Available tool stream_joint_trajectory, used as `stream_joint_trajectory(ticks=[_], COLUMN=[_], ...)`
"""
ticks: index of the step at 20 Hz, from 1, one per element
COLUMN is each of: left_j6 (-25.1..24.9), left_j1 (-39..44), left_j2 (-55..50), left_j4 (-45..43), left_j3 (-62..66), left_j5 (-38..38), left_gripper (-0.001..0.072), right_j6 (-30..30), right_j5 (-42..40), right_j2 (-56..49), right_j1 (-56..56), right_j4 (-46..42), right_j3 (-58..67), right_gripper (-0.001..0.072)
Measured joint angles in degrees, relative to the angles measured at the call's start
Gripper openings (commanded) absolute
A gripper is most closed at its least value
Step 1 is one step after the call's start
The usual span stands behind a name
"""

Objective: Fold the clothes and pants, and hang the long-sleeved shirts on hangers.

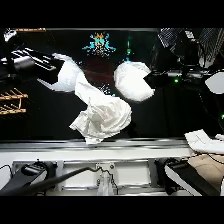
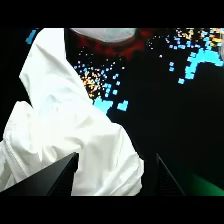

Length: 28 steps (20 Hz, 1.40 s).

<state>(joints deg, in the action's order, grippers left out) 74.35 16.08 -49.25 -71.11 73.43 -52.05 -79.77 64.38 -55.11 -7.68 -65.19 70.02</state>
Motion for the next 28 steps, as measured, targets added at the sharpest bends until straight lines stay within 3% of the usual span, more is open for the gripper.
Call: stream_joint_trajectory(ticks=[19,28], left_j6=[-0.1,-0.1], left_j1=[0.0,0.0], left_j2=[0.0,0.0], left_j4=[0.0,0.8], left_j3=[0.0,0.0], left_j5=[1.2,3.8], left_gripper=[0.0373,0.0373], right_j6=[0.4,2.6], right_j5=[-0.1,-15.0], right_j2=[0.0,0.0], right_j1=[0.0,0.0], right_j4=[0.0,-0.2], right_j3=[0.0,0.0], right_gripper=[0.0587,0.0587])
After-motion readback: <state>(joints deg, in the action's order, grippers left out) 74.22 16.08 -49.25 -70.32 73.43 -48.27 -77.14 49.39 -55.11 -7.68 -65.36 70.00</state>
